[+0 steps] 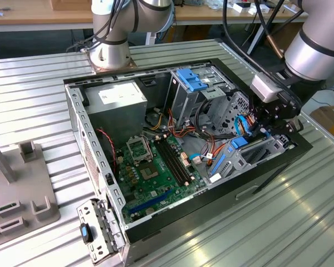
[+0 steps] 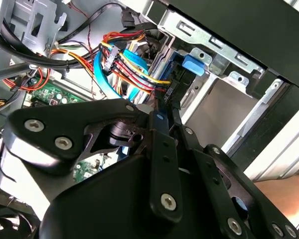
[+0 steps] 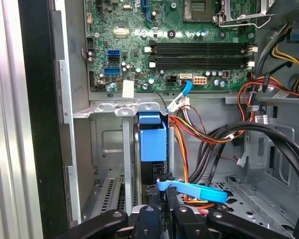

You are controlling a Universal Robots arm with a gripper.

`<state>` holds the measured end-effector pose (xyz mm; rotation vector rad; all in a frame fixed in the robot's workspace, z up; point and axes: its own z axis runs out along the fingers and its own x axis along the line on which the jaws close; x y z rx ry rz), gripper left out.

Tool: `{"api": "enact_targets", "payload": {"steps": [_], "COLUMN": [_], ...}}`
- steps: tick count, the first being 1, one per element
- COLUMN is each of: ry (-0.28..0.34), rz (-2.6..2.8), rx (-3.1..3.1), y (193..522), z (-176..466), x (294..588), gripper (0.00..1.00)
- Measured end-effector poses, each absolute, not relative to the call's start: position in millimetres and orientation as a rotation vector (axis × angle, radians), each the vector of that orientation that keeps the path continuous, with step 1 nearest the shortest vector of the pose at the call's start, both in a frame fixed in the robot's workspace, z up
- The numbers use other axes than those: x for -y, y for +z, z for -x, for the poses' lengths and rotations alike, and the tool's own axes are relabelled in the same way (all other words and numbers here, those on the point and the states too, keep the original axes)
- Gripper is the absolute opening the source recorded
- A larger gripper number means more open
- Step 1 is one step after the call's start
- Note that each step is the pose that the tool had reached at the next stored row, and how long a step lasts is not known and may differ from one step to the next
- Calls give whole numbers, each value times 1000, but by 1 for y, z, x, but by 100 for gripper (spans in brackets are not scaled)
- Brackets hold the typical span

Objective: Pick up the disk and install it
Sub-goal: 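Insert the first disk wire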

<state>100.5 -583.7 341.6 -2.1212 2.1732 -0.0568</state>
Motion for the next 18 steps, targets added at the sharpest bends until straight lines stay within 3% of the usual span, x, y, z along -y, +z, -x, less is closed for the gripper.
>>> {"api": "enact_targets", "payload": {"steps": [18], "ry": [-58], "rz": [2122], "rx": [-2174], "y": [351], "z": [-101], "x": [583], "gripper": [16]}}
